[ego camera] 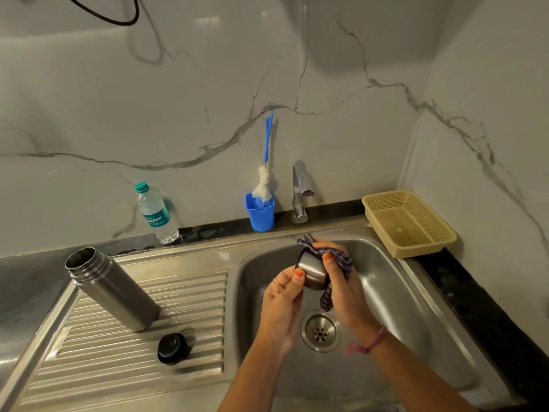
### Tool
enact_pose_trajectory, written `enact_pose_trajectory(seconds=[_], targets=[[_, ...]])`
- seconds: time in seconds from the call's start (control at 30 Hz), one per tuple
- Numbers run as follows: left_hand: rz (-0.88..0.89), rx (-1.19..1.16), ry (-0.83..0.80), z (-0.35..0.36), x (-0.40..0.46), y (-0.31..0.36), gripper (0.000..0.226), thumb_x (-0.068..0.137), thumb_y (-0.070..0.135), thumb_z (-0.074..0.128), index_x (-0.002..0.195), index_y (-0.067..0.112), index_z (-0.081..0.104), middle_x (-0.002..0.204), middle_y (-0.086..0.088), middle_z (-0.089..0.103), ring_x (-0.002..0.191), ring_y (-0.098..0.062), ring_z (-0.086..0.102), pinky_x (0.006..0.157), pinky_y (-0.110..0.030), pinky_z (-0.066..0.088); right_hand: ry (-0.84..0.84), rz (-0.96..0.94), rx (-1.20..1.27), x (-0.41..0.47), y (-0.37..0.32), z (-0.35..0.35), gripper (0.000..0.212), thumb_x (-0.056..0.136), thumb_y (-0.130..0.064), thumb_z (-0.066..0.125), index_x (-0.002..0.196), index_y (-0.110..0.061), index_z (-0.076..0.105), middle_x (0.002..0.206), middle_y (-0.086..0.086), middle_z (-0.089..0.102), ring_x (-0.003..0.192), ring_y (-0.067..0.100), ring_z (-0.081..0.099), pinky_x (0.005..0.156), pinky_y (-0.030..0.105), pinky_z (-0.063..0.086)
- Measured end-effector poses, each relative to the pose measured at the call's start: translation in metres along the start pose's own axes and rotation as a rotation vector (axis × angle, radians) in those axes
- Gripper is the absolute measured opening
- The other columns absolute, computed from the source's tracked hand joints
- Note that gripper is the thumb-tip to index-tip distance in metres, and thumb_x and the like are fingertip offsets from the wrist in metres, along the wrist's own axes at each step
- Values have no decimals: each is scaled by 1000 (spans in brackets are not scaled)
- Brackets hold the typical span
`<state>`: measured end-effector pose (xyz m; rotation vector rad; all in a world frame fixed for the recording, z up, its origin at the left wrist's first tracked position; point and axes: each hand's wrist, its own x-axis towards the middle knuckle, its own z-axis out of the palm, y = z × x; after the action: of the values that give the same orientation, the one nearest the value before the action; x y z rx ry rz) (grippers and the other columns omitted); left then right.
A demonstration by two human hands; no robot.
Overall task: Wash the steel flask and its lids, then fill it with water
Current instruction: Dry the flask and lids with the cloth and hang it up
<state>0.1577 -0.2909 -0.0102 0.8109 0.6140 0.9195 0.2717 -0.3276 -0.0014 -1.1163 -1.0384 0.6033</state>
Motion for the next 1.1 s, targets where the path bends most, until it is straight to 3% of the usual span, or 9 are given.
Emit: enact_pose_trajectory(seconds=[0.17, 0.27, 0.37, 0.53, 0.67, 0.8, 0.9, 1.0, 1.1], targets=[[1, 28, 11, -2, 3, 0, 18, 85, 16, 62, 94, 5, 72, 89, -12, 71, 85, -17, 67, 92, -32, 51, -93, -293, -474, -5, 12, -6, 28, 95, -30, 49, 116, -16, 61, 133, 3, 50, 127, 16, 45, 107, 22, 33], [34, 91, -12, -2, 3, -6, 15, 86, 13, 61, 93, 3, 70, 85, -12, 72, 82, -17, 67, 84, -30, 52, 19, 87, -33, -6, 3, -4, 23, 99, -24, 47, 115, -13, 59, 118, 3, 62, 109, 10, 60, 87, 15, 47], [110, 185, 0, -9, 5, -11, 7, 89, 14, 68, 93, 8, 71, 85, -7, 74, 81, -15, 69, 77, -25, 54, 91, 491, 390, 0, 5, -5, 33, 99, -33, 43, 120, -13, 59, 109, 10, 69, 101, 26, 66, 76, 32, 55], [142, 531, -83, -30, 8, -7, 17, 90, 18, 59, 104, 11, 64, 93, 2, 71, 88, -11, 65, 79, -28, 53, 144, 655, 573, 3, -1, -9, 30, 99, -35, 42, 111, -18, 63, 103, 10, 71, 88, 23, 69, 66, 37, 57], [93, 707, -281, -24, 11, 4, 26, 98, 1, 47, 122, 10, 54, 101, 9, 68, 96, -4, 61, 86, -21, 49, 150, 517, 337, 5, -2, -8, 26, 100, -26, 43, 111, -14, 63, 104, 10, 69, 81, 14, 71, 58, 28, 55], [28, 696, -201, -1, 5, 13, 18, 103, 15, 45, 109, 17, 62, 95, 6, 64, 87, -1, 59, 82, -15, 47, 125, 385, 194, 1, 1, -3, 24, 100, -20, 46, 116, -9, 60, 106, 9, 68, 90, 19, 70, 63, 24, 56], [-1, 684, -154, 6, 7, 16, 23, 105, 23, 43, 102, 14, 64, 85, 8, 67, 78, 1, 62, 80, -21, 48, 51, 144, 4, -5, 7, -2, 29, 96, -26, 50, 115, -7, 60, 113, 6, 65, 107, 20, 63, 82, 22, 52], [-120, 373, -92, 9, 6, 18, 27, 105, 17, 41, 104, 4, 64, 90, -6, 70, 86, -14, 64, 91, -34, 48, -95, -250, -328, -10, 14, -13, 29, 93, -27, 51, 116, -11, 61, 130, 5, 54, 126, 23, 49, 106, 30, 38], [-157, 223, -101, 8, 2, 19, 25, 104, 11, 40, 99, 4, 64, 88, -9, 67, 84, -16, 60, 90, -32, 47, -177, -346, -431, -8, 15, -20, 30, 98, -33, 46, 118, -15, 58, 134, 4, 50, 130, 27, 44, 109, 36, 35]])
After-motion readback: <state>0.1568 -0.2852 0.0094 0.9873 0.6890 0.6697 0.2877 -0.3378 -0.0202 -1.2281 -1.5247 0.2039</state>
